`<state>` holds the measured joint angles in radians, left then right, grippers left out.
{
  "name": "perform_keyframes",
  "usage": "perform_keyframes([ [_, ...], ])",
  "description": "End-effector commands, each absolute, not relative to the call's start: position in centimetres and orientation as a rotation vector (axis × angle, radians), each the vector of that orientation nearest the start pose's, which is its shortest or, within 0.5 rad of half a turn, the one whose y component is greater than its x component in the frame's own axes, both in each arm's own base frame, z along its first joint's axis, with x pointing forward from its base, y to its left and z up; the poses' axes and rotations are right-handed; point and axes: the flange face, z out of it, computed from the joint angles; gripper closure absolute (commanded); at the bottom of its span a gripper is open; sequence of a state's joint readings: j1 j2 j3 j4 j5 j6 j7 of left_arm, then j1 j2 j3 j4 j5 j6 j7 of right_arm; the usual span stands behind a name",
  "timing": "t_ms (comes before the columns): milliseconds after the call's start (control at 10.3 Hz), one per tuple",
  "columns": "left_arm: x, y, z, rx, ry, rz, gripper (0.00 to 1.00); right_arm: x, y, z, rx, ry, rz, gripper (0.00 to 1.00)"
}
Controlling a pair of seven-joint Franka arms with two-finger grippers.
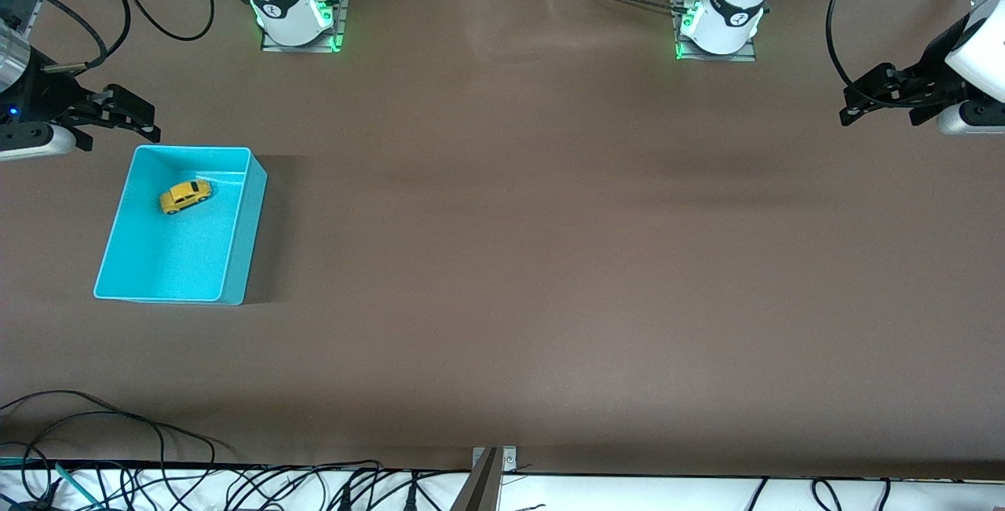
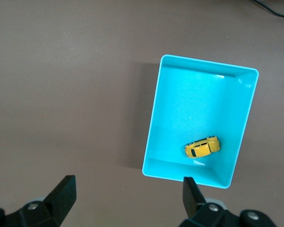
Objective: Wind up and store yellow beetle car
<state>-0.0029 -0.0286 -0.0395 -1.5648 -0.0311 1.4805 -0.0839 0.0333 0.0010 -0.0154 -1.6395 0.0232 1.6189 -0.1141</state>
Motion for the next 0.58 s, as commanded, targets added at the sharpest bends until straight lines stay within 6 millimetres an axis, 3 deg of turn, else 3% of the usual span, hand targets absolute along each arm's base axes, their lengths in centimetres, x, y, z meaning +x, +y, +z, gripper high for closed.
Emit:
perform_keyframes([
  [0, 53.77, -2.54, 64.06, -3.153, -0.063, 0.096, 0.00, 55.72, 0.95, 59.88, -3.142, -0.181, 0.073, 0.00],
  [483, 53.77, -2.54, 64.13, -3.154, -0.063, 0.094, 0.00, 55.35, 0.77, 59.73, -3.147, -0.179, 0.117, 0.00],
])
